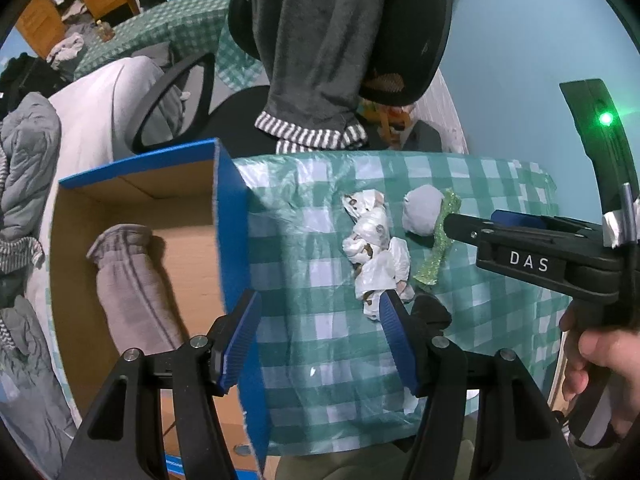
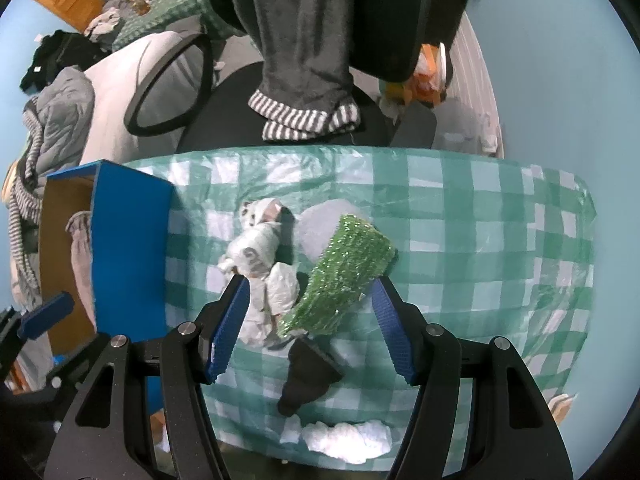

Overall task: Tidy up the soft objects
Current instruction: 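Close right gripper on the green glittery scrubber while left gripper grasps the white plastic bag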

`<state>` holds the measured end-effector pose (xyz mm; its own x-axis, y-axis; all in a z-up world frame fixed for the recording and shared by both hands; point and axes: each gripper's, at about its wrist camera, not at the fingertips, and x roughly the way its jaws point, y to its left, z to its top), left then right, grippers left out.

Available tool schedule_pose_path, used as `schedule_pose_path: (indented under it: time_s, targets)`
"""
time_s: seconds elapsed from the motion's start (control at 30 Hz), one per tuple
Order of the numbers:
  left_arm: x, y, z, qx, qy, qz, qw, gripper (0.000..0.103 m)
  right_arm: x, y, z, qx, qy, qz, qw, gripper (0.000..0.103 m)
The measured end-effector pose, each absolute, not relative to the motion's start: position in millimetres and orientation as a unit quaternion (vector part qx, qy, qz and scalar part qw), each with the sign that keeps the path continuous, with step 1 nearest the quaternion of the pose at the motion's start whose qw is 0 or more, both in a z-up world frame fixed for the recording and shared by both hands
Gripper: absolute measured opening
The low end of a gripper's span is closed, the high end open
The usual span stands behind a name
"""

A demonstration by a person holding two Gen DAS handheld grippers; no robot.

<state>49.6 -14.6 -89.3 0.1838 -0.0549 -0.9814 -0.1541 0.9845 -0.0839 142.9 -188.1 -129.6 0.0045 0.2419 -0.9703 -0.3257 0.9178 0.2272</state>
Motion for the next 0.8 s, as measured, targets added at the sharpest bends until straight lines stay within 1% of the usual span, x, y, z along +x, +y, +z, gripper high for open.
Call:
schedule_pose_path:
  time_s: [0.3,0.4,0.53,0.6,0.63,0.67,0.77,0.8]
  targets:
    - [60.7,-25.5,-115.5,-0.072,0.657,0.029,0.750,0.063,149.4,-184.1,-161.1,-0.037,0.699,0.189,0.688,0.065]
    - [64.4,-24.8,-123.6,-0.079,0.663,0.031,0.744,0.069,149.0,-183.5,-170.4,-0.042,0.705,0.186,0.683,0.065]
    - [68.0,-25.5,-130.3,-0.088,0.667,0.027,0.739,0.069,149.5,-189.3,-178.4,-0.041,0.708,0.180,0.682,0.065]
    - [70.5,-26.3,-134.3,-0.091,0.669,0.026,0.737,0.072,150.4,-191.7,-180.9,-0.038,0.710,0.179,0.681,0.064]
    - [71.6,-26.6,-136.2,-0.092,0.670,0.026,0.736,0.073,150.9,-193.2,-182.5,-0.037,0.711,0.179,0.679,0.059]
    - [72.8,-27.2,-138.4,-0.093,0.672,0.026,0.734,0.074,151.5,-196.0,-184.2,-0.033,0.713,0.179,0.677,0.051]
    - [76.8,-29.2,-146.2,-0.099,0.680,0.023,0.727,0.074,150.9,-202.5,-189.0,-0.023,0.718,0.179,0.672,0.038]
    - [77.7,-29.5,-148.7,-0.101,0.681,0.022,0.725,0.075,149.7,-203.6,-189.9,-0.020,0.719,0.178,0.671,0.036]
